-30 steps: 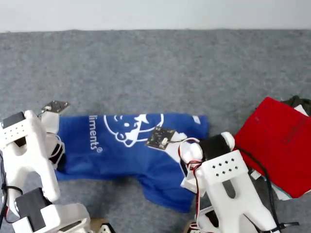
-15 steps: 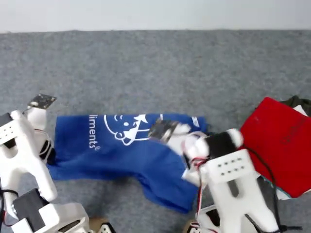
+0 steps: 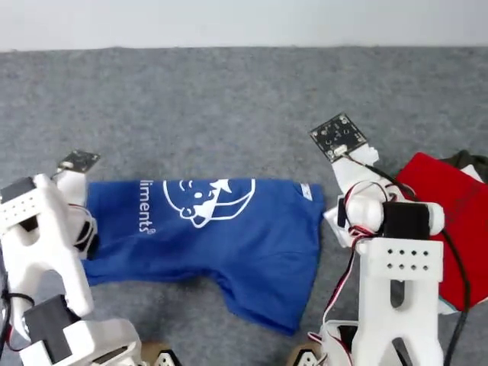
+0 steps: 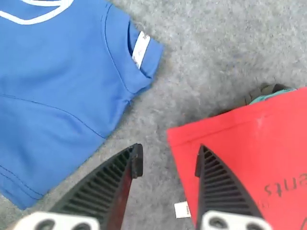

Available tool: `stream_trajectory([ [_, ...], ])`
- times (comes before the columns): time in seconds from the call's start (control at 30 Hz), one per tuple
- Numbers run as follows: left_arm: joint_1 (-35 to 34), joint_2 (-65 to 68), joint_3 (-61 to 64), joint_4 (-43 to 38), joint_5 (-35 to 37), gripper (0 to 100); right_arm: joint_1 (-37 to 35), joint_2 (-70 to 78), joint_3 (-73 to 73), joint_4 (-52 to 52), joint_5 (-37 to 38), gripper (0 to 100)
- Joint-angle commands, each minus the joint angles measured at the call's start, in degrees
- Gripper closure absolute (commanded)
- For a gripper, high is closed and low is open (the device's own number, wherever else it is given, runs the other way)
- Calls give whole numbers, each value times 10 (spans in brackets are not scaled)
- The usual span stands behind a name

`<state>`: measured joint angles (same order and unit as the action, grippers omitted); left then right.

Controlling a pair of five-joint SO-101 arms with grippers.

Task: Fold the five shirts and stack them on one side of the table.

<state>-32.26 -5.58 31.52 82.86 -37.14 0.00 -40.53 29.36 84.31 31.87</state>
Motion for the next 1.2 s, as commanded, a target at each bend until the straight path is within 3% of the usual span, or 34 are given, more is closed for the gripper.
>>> stream_trajectory([
  [0.0, 10, -18, 0, -37, 7, 924, -9, -3, 32, -54, -6, 809],
  [0.17, 55, -18, -29, -45, 111, 924, -58, 65, 94, -159, -38, 808],
  [0.37, 136, -20, -31, -45, 186, 924, -103, 213, 36, -230, -59, 808],
  [0.83, 143, -19, -29, -44, 190, 926, -108, 562, -220, -235, -80, 809],
  [1.17, 144, -19, -29, -33, 189, 927, -103, 610, -227, -235, -77, 811],
])
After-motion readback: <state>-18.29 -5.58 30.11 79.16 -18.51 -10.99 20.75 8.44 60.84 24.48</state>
